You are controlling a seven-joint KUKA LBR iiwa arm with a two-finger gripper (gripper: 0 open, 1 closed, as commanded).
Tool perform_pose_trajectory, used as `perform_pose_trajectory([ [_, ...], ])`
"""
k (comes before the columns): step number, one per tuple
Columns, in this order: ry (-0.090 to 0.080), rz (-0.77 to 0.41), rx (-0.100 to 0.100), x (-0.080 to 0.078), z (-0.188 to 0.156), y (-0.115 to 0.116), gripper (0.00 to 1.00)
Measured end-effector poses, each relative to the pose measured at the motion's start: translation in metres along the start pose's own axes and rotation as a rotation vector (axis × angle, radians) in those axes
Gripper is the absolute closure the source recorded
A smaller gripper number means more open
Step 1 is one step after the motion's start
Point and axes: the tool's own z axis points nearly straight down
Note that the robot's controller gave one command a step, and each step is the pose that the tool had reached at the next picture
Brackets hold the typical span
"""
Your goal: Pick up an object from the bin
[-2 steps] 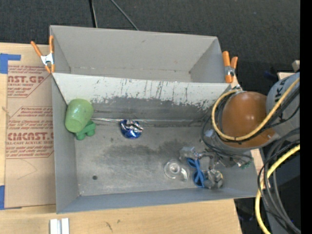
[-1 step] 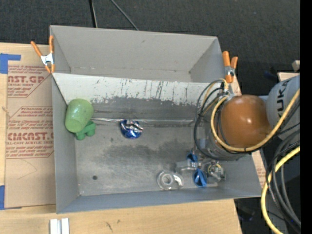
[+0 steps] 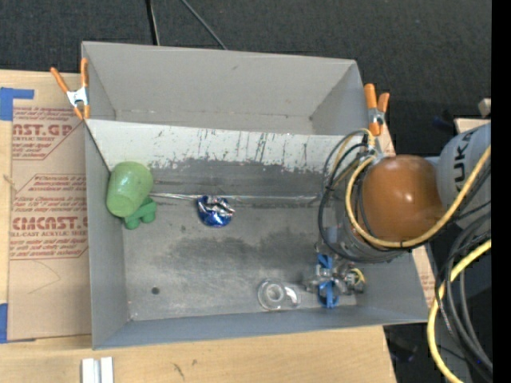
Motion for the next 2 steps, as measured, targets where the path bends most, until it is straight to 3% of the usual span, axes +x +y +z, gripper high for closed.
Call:
perform_pose_trajectory([
  [1,0.000,-0.335,0.003,0.020,-0.105,-0.041,1.00],
  [2,0.002,-0.332,0.006,0.033,-0.169,-0.044,1.00],
])
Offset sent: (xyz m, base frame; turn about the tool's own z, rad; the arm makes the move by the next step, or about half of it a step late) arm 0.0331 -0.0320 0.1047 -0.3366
